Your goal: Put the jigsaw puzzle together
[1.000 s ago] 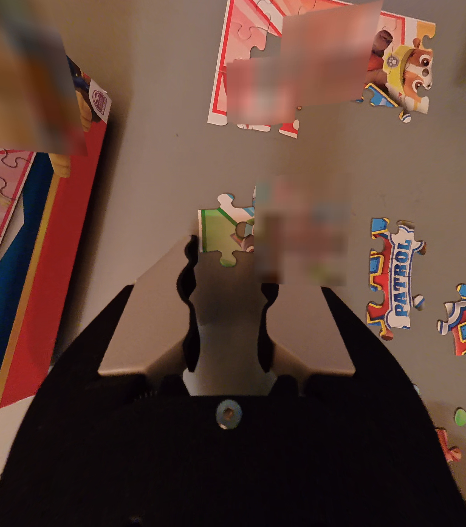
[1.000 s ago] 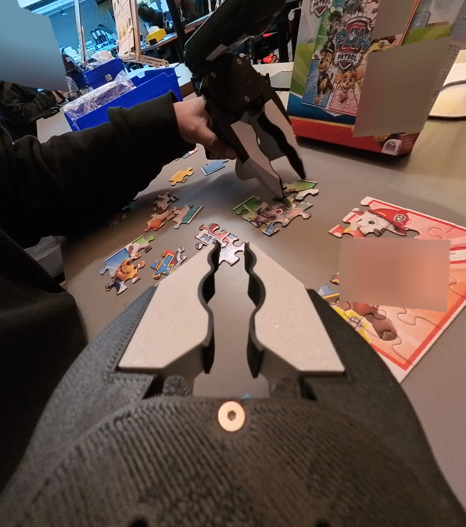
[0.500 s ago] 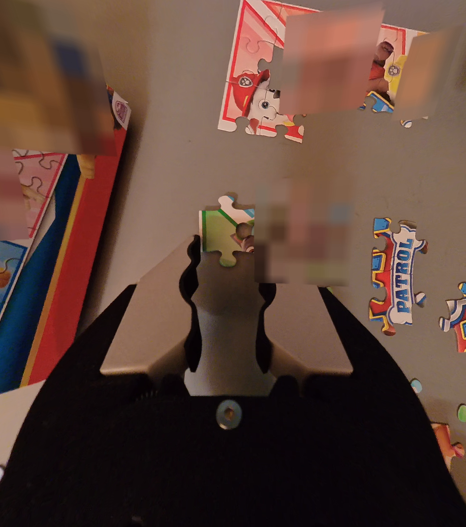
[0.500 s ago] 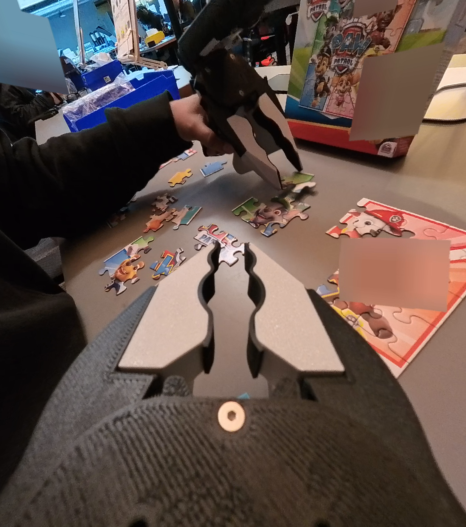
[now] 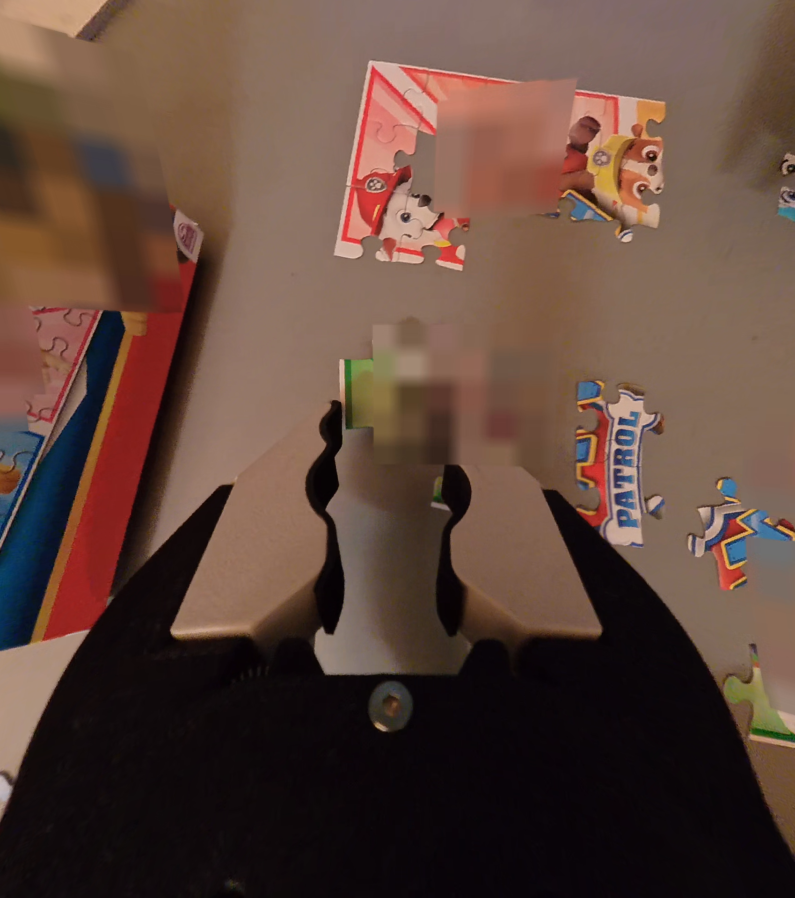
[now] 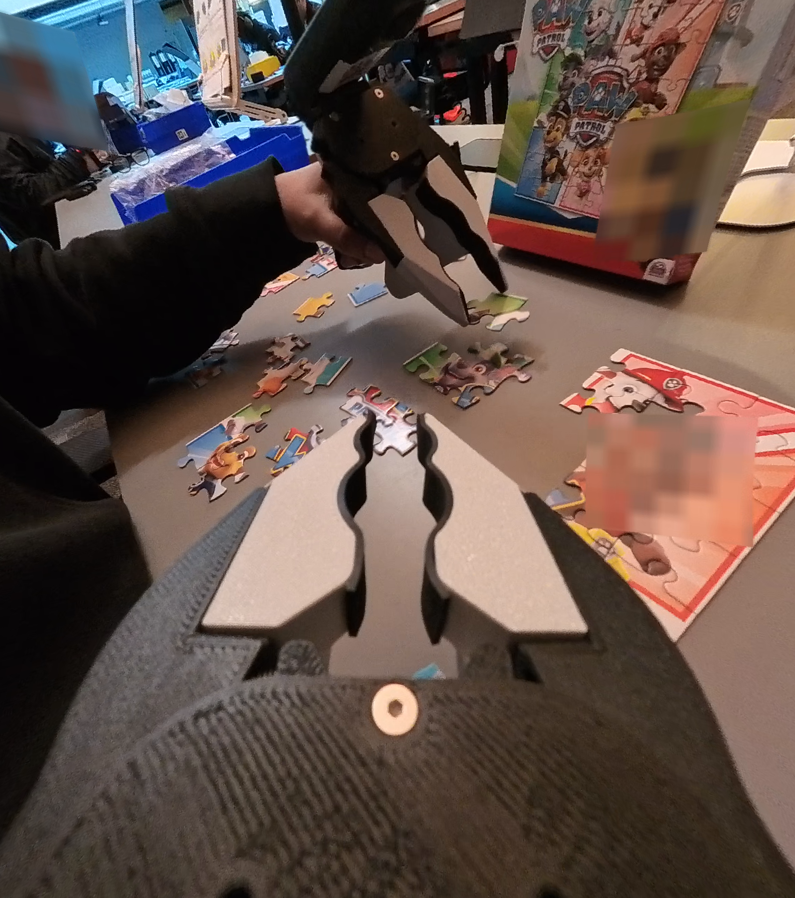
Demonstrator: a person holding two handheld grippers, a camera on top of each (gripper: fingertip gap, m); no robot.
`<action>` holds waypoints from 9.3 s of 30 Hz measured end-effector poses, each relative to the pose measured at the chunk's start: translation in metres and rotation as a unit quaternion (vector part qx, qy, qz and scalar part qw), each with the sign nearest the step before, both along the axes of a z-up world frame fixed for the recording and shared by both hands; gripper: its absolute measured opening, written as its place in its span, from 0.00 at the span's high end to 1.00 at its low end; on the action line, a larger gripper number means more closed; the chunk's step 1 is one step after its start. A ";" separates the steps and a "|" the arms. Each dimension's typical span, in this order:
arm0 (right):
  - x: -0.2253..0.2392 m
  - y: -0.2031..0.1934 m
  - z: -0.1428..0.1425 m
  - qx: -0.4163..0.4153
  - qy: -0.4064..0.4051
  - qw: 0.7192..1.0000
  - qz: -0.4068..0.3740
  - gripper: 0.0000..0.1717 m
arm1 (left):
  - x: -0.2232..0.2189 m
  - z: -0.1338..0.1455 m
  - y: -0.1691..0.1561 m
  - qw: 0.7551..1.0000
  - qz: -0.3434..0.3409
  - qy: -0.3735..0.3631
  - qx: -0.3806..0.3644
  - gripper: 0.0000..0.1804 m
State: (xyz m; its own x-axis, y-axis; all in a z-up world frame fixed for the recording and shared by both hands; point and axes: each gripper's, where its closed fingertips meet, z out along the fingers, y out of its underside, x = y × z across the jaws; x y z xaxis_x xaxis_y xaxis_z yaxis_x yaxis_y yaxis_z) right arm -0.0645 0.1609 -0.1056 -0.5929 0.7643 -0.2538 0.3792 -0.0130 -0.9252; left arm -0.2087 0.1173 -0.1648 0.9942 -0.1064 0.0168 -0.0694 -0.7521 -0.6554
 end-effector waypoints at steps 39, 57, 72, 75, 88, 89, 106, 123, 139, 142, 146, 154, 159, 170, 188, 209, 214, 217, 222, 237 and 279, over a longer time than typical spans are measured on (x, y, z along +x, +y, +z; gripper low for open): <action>0.019 0.005 0.008 0.002 0.016 1.000 -0.011 0.91 | 0.056 -0.015 0.028 0.998 -0.051 0.030 0.002 0.75; -0.006 -0.007 0.001 0.059 0.014 0.998 0.008 0.91 | 0.026 -0.006 0.000 0.996 0.082 0.007 0.044 0.83; -0.081 -0.013 -0.067 0.233 -0.120 0.961 0.091 0.66 | 0.039 0.003 -0.006 0.987 0.123 -0.033 0.097 0.85; -0.079 -0.018 -0.082 0.242 -0.148 0.955 0.093 0.61 | 0.046 0.000 -0.004 0.988 0.112 -0.035 0.096 0.85; -0.059 -0.016 -0.087 0.269 -0.175 0.945 0.067 0.59 | 0.039 -0.015 -0.010 0.990 0.130 -0.008 0.055 0.85; -0.056 -0.017 -0.086 0.267 -0.177 0.945 0.069 0.60 | 0.039 -0.016 -0.010 0.990 0.131 -0.009 0.054 0.84; -0.084 -0.022 -0.071 0.241 -0.118 0.962 0.049 0.82 | 0.039 -0.024 -0.012 0.990 0.134 -0.016 0.040 0.85; -0.091 -0.018 -0.080 0.291 -0.114 0.948 0.051 0.80 | 0.042 -0.025 -0.014 0.990 0.129 -0.042 0.043 0.84; -0.090 -0.016 -0.085 0.262 -0.139 0.944 0.143 0.62 | 0.033 -0.015 -0.018 0.985 0.146 -0.060 0.069 0.83; -0.092 -0.011 -0.087 0.285 -0.123 0.941 0.137 0.69 | 0.032 -0.015 -0.018 0.985 0.147 -0.059 0.069 0.83; -0.091 -0.011 -0.087 0.287 -0.121 0.940 0.140 0.73 | 0.031 -0.014 -0.019 0.984 0.150 -0.059 0.070 0.83; -0.083 -0.006 -0.086 0.283 -0.130 0.942 0.126 0.73 | 0.029 -0.013 -0.019 0.984 0.153 -0.059 0.074 0.83; -0.076 -0.002 -0.086 0.276 -0.134 0.945 0.111 0.73 | 0.029 -0.013 -0.018 0.983 0.155 -0.060 0.076 0.83; -0.072 -0.001 -0.074 0.271 -0.118 0.951 0.091 0.73 | 0.027 -0.010 -0.019 0.983 0.158 -0.057 0.081 0.83; -0.094 -0.020 -0.037 0.288 -0.002 0.957 0.039 0.73 | 0.034 0.033 -0.011 0.949 0.158 -0.191 0.198 0.81; -0.092 -0.032 -0.007 0.310 0.084 0.947 0.011 0.77 | 0.061 0.053 0.003 0.890 0.110 -0.367 0.247 1.00; -0.091 -0.027 -0.004 0.297 0.084 0.951 0.003 0.78 | 0.021 0.052 -0.015 0.887 0.195 -0.326 0.263 1.00; -0.089 -0.022 -0.008 0.300 0.077 0.951 -0.004 0.78 | -0.020 0.041 -0.039 0.871 0.298 -0.289 0.262 1.00; -0.084 -0.015 -0.012 0.298 0.067 0.952 -0.016 0.79 | -0.043 0.019 -0.060 0.842 0.372 -0.315 0.232 1.00; -0.069 -0.010 -0.005 0.286 0.071 0.955 -0.036 0.81 | -0.058 -0.005 -0.080 0.861 0.428 -0.230 0.151 0.90; -0.085 -0.108 -0.016 0.263 0.032 0.964 0.004 0.80 | -0.073 0.117 -0.363 0.777 0.587 0.020 0.227 0.84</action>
State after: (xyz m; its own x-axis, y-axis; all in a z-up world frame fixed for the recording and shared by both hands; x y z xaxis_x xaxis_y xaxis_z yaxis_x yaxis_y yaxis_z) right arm -0.1491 0.0526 -0.1219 -0.6014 0.7721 0.2051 0.3186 0.4672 -0.8247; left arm -0.2813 -0.2461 -0.0474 0.4104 0.8876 0.2091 0.4627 -0.0051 -0.8865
